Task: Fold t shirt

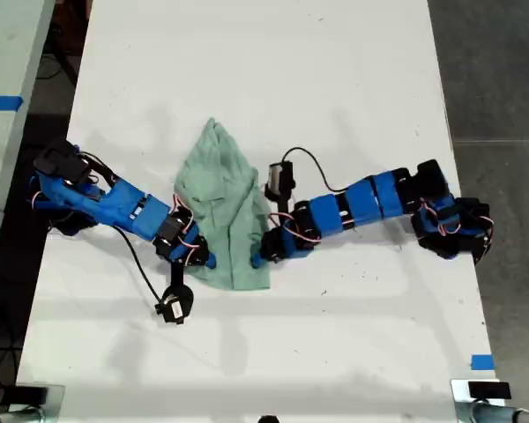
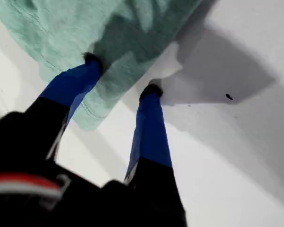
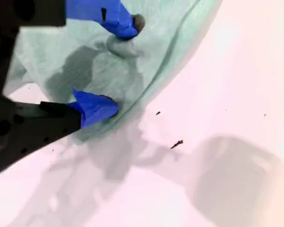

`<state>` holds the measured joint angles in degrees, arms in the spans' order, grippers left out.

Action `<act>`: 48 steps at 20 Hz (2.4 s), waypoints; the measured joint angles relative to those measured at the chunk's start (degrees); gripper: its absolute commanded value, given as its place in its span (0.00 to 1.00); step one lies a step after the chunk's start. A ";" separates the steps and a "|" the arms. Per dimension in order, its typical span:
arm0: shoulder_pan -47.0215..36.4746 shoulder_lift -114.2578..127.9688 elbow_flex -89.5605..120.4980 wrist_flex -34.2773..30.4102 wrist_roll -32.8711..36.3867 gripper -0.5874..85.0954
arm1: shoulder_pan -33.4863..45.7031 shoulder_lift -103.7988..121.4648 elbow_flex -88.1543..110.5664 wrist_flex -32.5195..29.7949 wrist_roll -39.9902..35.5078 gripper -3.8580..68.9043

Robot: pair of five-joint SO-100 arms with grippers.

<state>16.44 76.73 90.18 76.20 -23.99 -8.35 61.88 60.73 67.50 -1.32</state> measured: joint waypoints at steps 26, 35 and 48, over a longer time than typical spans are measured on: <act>-27.07 37.09 7.91 13.89 13.54 0.01 | 14.94 6.59 0.35 -28.39 -3.60 0.03; -46.05 39.73 12.48 11.78 25.84 0.11 | 26.46 8.88 0.35 -10.11 2.02 0.34; -10.02 84.02 16.44 -1.23 21.80 0.00 | 17.05 53.35 28.65 9.84 -1.85 0.04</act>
<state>6.42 160.75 106.61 74.97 -2.20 8.70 115.22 89.38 77.34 -3.16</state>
